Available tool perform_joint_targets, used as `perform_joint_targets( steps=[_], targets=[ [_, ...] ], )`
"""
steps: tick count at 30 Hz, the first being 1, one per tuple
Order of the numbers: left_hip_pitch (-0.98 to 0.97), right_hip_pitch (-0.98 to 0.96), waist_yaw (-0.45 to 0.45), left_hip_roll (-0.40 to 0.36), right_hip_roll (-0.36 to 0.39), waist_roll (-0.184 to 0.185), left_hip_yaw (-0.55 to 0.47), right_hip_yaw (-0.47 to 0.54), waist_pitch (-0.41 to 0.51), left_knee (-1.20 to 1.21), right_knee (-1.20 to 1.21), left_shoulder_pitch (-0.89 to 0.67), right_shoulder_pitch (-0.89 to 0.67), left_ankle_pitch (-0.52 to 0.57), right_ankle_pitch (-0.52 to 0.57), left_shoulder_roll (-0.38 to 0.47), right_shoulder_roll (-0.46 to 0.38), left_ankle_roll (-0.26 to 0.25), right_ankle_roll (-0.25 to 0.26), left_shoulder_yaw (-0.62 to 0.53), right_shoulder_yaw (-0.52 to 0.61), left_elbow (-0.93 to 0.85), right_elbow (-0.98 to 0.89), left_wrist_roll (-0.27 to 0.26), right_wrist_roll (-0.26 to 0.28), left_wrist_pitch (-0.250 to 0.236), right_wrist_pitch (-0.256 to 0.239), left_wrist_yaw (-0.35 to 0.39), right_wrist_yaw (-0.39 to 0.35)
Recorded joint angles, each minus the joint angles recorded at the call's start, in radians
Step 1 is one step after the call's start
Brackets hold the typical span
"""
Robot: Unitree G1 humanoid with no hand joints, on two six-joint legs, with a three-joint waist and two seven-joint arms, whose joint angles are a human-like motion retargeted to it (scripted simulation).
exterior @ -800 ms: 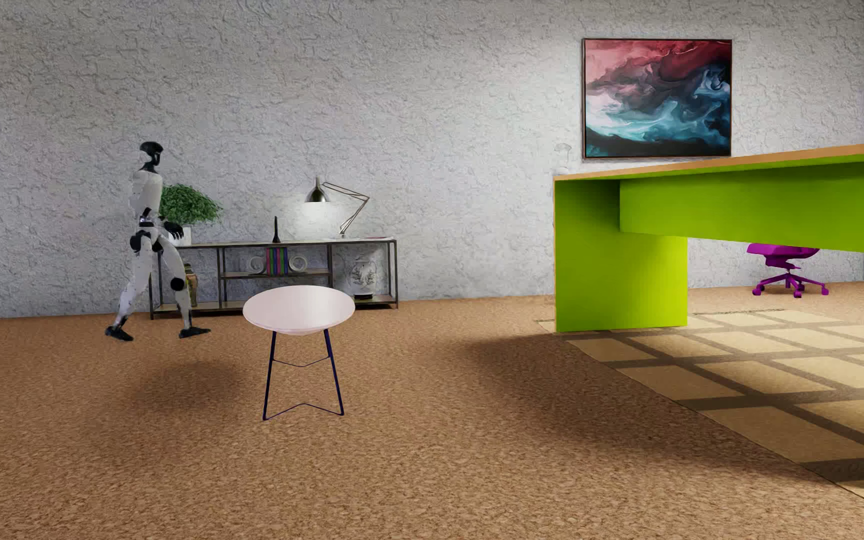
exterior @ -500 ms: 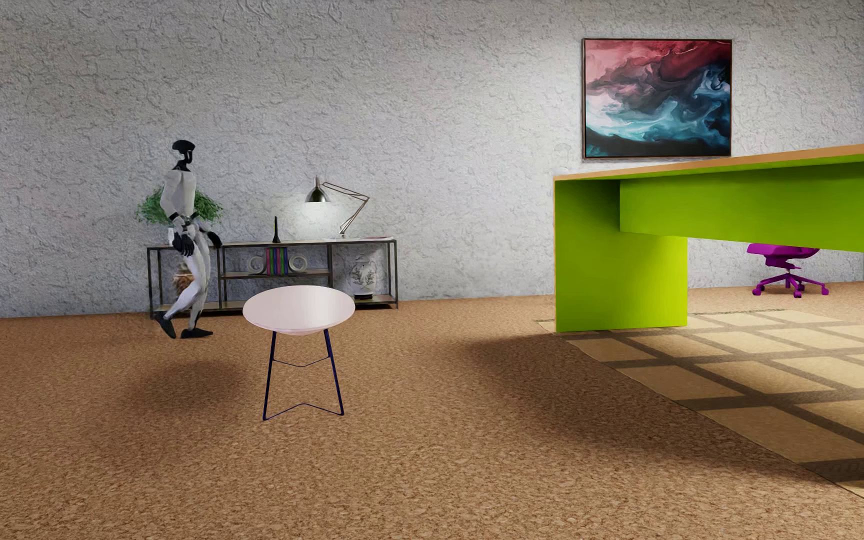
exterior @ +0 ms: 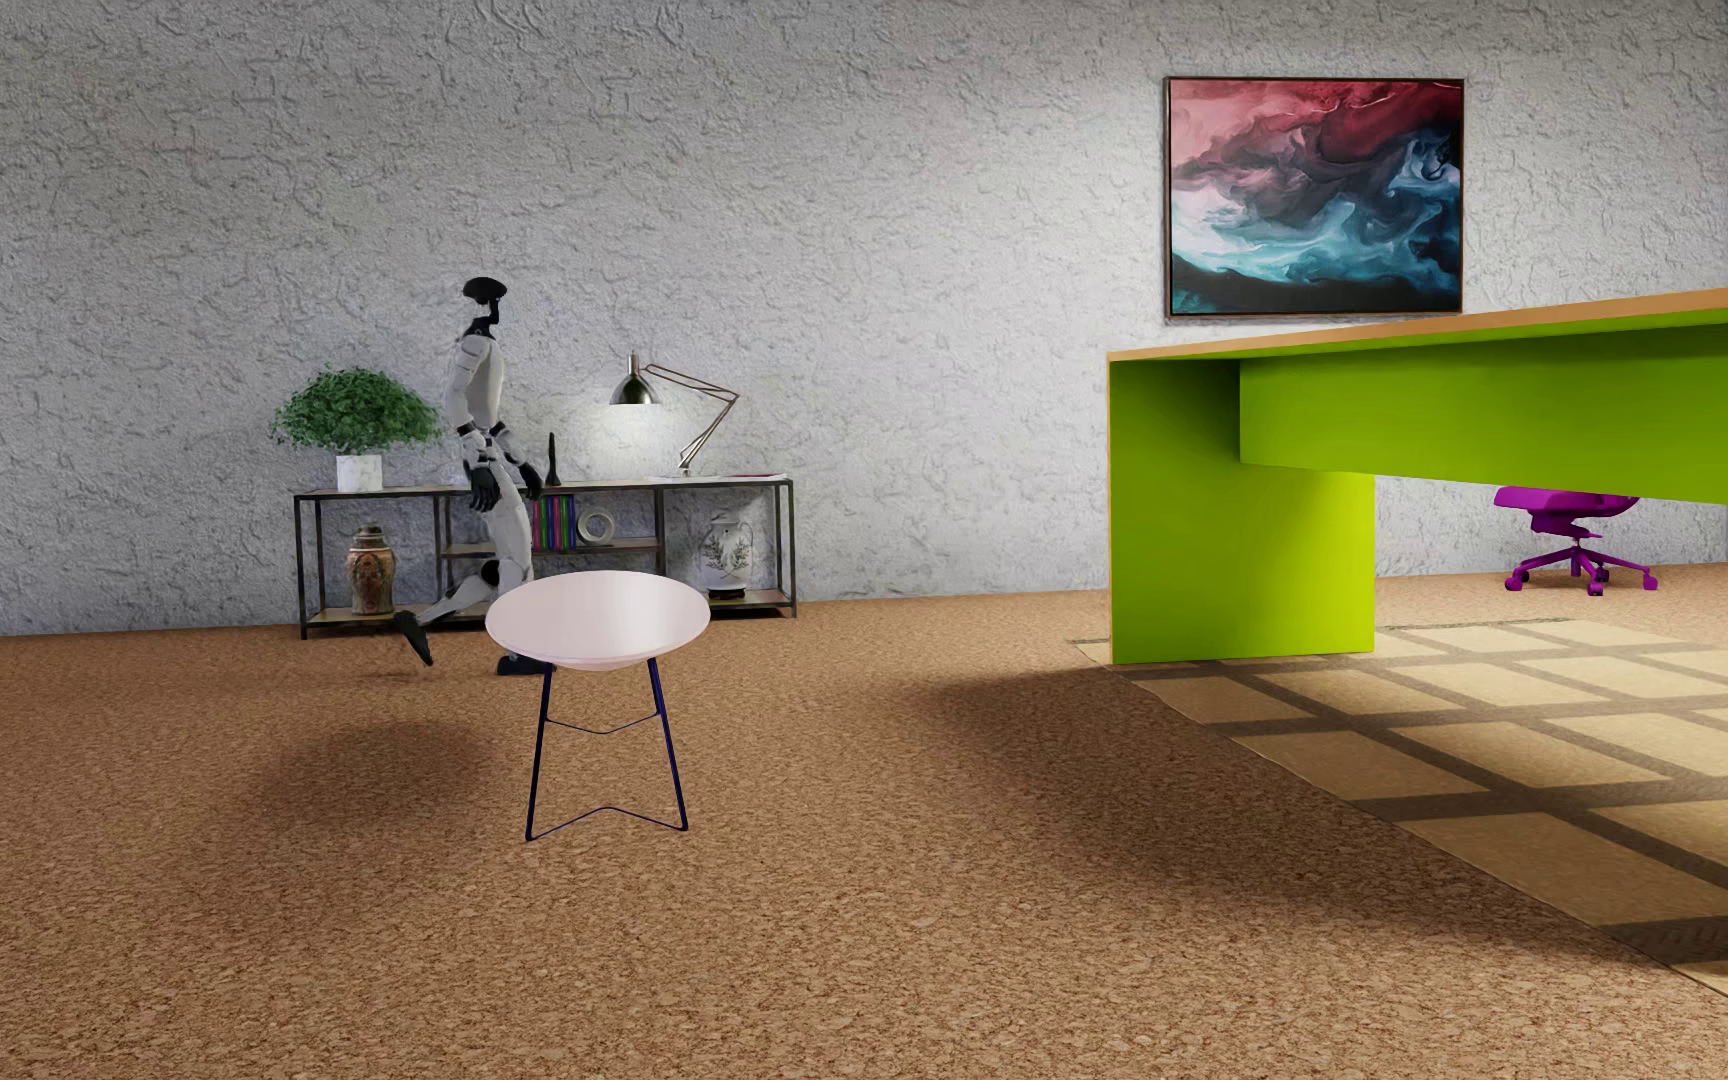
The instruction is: Approach the dark pink officechair
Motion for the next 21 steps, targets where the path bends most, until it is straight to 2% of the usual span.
perform_joint_targets(
  steps=[1,2,3,4,5,6,8,10,11,12,13,14,15,17,18,19,20,21],
  targets=[
    [-0.085,0.044,0.001,0.083,0.014,0.009,0.016,-0.022,0.002,0.127,-0.002,0.015,-0.054,-0.048,-0.031,0.01,-0.013,0.026,0.003,-0.061,-0.002,0.076,0.01,0.045,-0.025,0.004,0.005,-0.078,0.015],
    [-0.171,0.082,0.011,0.133,0.025,0.018,0.025,-0.032,0.005,0.213,0.0,0.038,-0.098,-0.101,-0.061,0.01,-0.025,0.126,0.012,-0.071,-0.016,0.125,0.012,0.062,-0.043,-0.006,0.001,-0.096,0.008],
    [-0.253,0.12,0.028,0.154,0.034,0.026,0.025,-0.036,0.006,0.249,-0.007,0.075,-0.141,-0.112,-0.085,-0.01,-0.032,0.238,0.024,-0.026,-0.05,0.145,0.005,0.052,-0.048,0.013,-0.007,-0.05,-0.017],
    [-0.326,0.152,0.049,0.155,0.041,0.031,0.023,-0.036,0.006,0.236,-0.008,0.12,-0.173,-0.124,-0.105,-0.03,-0.036,0.295,0.037,0.049,-0.082,0.141,-0.026,0.022,-0.04,0.025,-0.029,0.024,-0.046],
    [-0.385,0.178,0.068,0.14,0.042,0.032,0.024,-0.034,0.005,0.175,0.001,0.169,-0.193,-0.165,-0.124,-0.045,-0.048,0.295,0.052,0.109,-0.104,0.13,-0.073,-0.002,-0.029,0.022,-0.069,0.074,-0.073],
    [-0.432,0.201,0.085,0.12,0.039,0.032,0.03,-0.029,0.002,0.074,0.013,0.212,-0.211,-0.197,-0.141,-0.056,-0.063,0.286,0.069,0.15,-0.117,0.117,-0.129,-0.022,-0.002,0.007,-0.112,0.091,-0.099],
    [-0.48,0.245,0.111,0.088,0.038,0.028,0.048,-0.018,-0.005,-0.236,0.038,0.278,-0.246,-0.201,-0.182,-0.064,-0.112,0.287,0.101,0.169,-0.097,0.1,-0.225,-0.012,0.027,-0.018,-0.156,0.07,-0.111],
    [-0.454,0.309,0.125,0.058,0.042,0.021,0.078,-0.001,-0.015,-0.677,0.022,0.322,-0.281,-0.109,-0.217,-0.079,-0.154,0.257,0.138,0.186,-0.071,0.084,-0.309,0.004,0.061,-0.026,-0.167,0.024,-0.103],
    [-0.431,0.346,0.127,0.044,0.044,0.017,0.107,0.012,-0.018,-0.864,0.005,0.336,-0.293,-0.082,-0.225,-0.089,-0.168,0.185,0.16,0.205,-0.056,0.071,-0.34,0.004,0.071,-0.022,-0.165,0.008,-0.096],
    [-0.426,0.378,0.127,0.046,0.038,0.015,0.168,0.017,-0.019,-0.895,0.013,0.341,-0.293,-0.126,-0.243,-0.092,-0.172,0.059,0.185,0.21,-0.054,0.064,-0.363,0.017,0.084,-0.02,-0.161,-0.009,-0.102],
    [-0.424,0.403,0.13,0.049,0.021,0.011,0.208,0.026,-0.017,-0.823,0.043,0.334,-0.284,-0.085,-0.25,-0.095,-0.174,0.149,0.207,0.211,-0.053,0.062,-0.371,0.033,0.09,-0.018,-0.15,-0.019,-0.103],
    [-0.394,0.426,0.137,0.023,-0.012,0.005,0.217,0.044,-0.016,-0.802,0.079,0.321,-0.27,-0.038,-0.227,-0.105,-0.173,0.291,0.223,0.217,-0.047,0.065,-0.361,0.052,0.094,-0.008,-0.132,-0.02,-0.11],
    [-0.339,0.433,0.144,-0.006,-0.061,-0.004,0.243,0.073,-0.019,-0.814,0.142,0.314,-0.244,-0.012,-0.175,-0.127,-0.17,0.387,0.231,0.234,-0.034,0.062,-0.339,0.061,0.082,-0.006,-0.109,-0.007,-0.102],
    [-0.258,0.33,0.15,-0.069,-0.204,-0.035,0.301,0.165,-0.02,-0.792,0.447,0.269,-0.231,-0.101,0.043,-0.172,-0.181,0.398,0.203,0.262,0.017,0.061,-0.225,0.072,0.066,-0.004,-0.043,0.027,-0.061],
    [-0.213,0.235,0.147,-0.095,-0.267,-0.054,0.324,0.238,-0.019,-0.787,0.641,0.243,-0.21,-0.146,0.181,-0.178,-0.181,0.402,0.213,0.262,0.067,0.055,-0.168,0.085,0.033,-0.008,-0.019,0.031,-0.011],
    [-0.161,0.133,0.139,-0.126,-0.317,-0.072,0.337,0.308,-0.017,-0.803,0.8,0.204,-0.21,-0.178,0.281,-0.171,-0.189,0.405,0.179,0.253,0.131,0.037,-0.102,0.099,0.0,-0.02,-0.012,0.018,0.062],
    [-0.129,0.051,0.128,-0.159,-0.351,-0.087,0.337,0.354,-0.012,-0.792,0.902,0.17,-0.195,-0.215,0.192,-0.158,-0.202,0.407,0.146,0.247,0.176,0.022,-0.061,0.107,-0.027,-0.058,-0.02,0.021,0.128],
    [-0.101,-0.019,0.112,-0.183,-0.354,-0.099,0.321,0.382,-0.008,-0.775,0.952,0.115,-0.154,-0.252,0.112,-0.146,-0.191,0.405,0.093,0.258,0.183,0.0,-0.046,0.104,-0.04,-0.08,-0.023,0.031,0.141]
  ],
)
